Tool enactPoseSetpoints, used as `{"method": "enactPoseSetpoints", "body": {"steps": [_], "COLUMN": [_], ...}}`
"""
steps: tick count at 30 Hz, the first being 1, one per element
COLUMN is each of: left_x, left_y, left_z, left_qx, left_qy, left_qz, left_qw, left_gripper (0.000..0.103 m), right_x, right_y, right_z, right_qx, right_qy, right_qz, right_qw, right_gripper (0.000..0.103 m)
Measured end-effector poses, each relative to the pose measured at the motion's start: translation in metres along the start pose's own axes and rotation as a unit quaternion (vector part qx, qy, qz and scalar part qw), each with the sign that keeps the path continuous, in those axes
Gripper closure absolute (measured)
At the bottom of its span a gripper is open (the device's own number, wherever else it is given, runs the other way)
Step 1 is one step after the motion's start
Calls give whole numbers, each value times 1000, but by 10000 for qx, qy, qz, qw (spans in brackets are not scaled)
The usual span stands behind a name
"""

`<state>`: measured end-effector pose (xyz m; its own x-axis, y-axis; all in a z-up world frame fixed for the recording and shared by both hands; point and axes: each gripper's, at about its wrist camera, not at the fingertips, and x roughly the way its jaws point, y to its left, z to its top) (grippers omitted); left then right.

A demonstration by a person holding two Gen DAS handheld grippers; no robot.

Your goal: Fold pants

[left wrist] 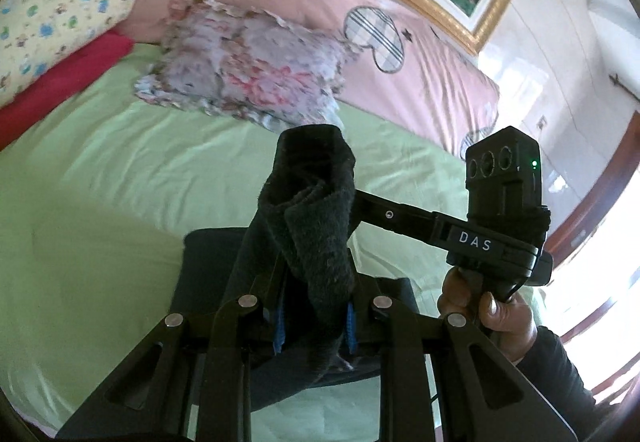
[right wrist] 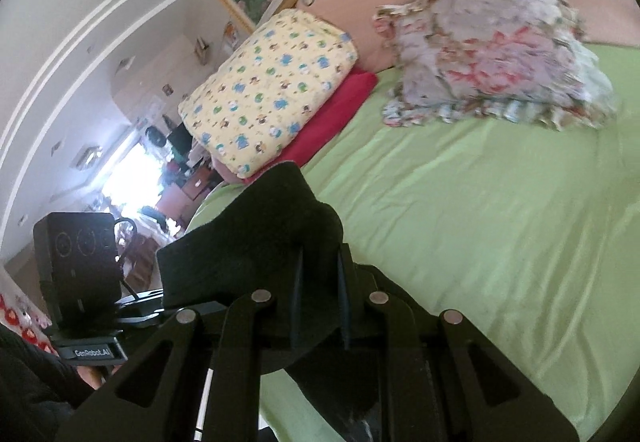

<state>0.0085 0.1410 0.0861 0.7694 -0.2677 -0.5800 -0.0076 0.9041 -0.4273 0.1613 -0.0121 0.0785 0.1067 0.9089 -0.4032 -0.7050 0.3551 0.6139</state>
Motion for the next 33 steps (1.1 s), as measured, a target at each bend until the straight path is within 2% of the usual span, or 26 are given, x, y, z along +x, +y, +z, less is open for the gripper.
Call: {"method": "enactPoseSetpoints", "body": {"steps": [10,25,33], "left_x": [35,69,85], "left_y": [-35,-61,-83], "left_z": [-13,-32,-47], "left_qx": [443,909,1334], "left_qy": [294,578,654], "left_qz": [19,239,273], "left_qw": [9986,9939,9885], "left_gripper": [82,82,80], "right_x": [-34,-48,-58], "right_y": [-35,-74,-90], "right_z": [-27,-58,-74], "right_qx": [426,938,1165], "right_qy": [-289,-412,-467], "right_qz": [-155,-158,-274], "right_qw": [9986,9946,9917], "right_gripper": [86,86,85]}}
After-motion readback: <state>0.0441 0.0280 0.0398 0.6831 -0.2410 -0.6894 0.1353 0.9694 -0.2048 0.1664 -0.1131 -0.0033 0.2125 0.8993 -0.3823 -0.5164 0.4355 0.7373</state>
